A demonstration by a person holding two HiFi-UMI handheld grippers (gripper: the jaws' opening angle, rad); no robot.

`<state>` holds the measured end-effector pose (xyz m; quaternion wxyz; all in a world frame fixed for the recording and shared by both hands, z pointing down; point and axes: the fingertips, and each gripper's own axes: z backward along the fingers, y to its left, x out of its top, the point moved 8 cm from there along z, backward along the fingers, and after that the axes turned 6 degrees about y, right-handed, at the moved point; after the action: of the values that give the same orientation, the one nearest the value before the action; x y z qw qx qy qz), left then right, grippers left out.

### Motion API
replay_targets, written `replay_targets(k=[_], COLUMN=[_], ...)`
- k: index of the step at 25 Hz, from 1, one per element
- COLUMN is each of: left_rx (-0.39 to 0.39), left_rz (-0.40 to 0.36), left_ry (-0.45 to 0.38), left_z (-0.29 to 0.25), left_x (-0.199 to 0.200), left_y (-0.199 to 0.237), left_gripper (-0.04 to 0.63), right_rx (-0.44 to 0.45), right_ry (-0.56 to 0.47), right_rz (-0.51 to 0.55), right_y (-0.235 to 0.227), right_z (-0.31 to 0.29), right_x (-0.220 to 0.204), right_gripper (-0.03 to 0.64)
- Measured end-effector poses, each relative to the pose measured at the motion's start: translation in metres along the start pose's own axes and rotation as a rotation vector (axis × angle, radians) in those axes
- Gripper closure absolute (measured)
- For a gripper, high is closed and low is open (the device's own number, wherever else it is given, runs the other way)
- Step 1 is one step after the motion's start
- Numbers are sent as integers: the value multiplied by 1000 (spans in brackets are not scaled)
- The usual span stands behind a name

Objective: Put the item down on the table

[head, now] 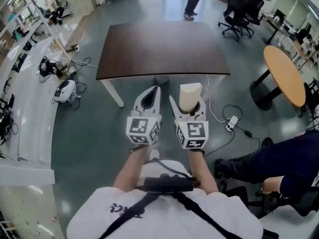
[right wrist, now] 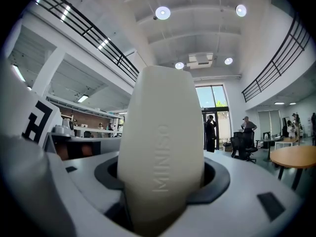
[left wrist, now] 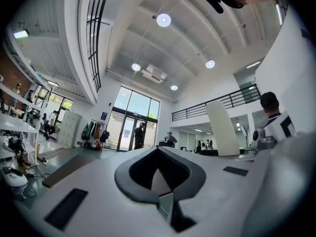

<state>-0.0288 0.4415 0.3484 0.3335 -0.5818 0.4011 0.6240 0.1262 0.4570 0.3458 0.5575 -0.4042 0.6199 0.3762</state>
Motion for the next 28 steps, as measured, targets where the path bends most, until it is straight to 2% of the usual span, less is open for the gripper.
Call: replay_targets(k=[4, 9, 14, 22, 28], left_rx=[14, 11, 15, 30, 32], left_rz=[-7, -8, 21, 17, -30], left_ry=[-9, 3, 42, 52, 31], left_z=[-26, -47, -76, -186, -300], left_x=[4, -4, -15, -21, 5], left_y=[32, 64, 93, 117, 122], left_gripper=[583, 584, 584, 583, 583], right_rx=[-4, 32, 46, 15, -1], right_ry=[-13, -37, 18, -11, -78], right_rz=[14, 23, -9, -11, 5], right_y=[-2, 1, -7, -83, -168], right_z=[-40, -80, -121, -219, -297], right_x=[6, 1, -17, -6, 30], right_gripper=[307, 307, 307, 307, 307])
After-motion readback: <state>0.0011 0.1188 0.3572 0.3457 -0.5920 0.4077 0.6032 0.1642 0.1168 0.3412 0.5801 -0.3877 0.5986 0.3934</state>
